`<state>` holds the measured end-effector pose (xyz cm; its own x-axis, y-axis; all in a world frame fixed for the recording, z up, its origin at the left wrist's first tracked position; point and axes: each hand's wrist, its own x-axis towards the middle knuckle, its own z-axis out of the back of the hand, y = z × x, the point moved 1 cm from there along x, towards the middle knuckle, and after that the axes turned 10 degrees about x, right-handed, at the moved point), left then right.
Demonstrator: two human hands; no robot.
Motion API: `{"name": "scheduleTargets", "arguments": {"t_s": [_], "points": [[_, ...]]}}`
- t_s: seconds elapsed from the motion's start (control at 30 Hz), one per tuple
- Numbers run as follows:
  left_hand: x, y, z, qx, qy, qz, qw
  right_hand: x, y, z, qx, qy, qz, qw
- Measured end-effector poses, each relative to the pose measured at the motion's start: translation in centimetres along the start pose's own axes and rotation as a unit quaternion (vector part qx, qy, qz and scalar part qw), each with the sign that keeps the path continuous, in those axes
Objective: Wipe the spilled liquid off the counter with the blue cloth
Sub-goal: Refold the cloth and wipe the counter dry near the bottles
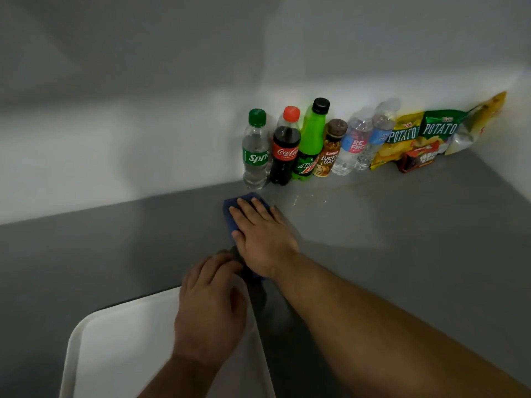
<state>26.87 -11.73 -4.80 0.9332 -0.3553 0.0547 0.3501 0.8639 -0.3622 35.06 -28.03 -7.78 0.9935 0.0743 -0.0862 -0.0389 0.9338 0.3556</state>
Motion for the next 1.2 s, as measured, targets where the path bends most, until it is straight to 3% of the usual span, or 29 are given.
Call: {"name": "scheduleTargets", "arguments": {"t_s": [0.2,0.57,1.2], "points": [[2.0,-2.4,-0.6,-0.002,0.028,-0.003,1.000,-0.6,-5.5,2.4,0.005,-0.018,-0.025,1.000],[4.9,-9.6,-3.7,-0.030,-0.009,-0.043,0.999,-4.9,-18.1,6.3,0.042,-0.050,-0.069,0.995],[8.8,-24.4,-10.2,-0.048,0.031,-0.113,0.992,-11.4,-35.8,12.5,0.038,-0.079,-0.157,0.984]]}}
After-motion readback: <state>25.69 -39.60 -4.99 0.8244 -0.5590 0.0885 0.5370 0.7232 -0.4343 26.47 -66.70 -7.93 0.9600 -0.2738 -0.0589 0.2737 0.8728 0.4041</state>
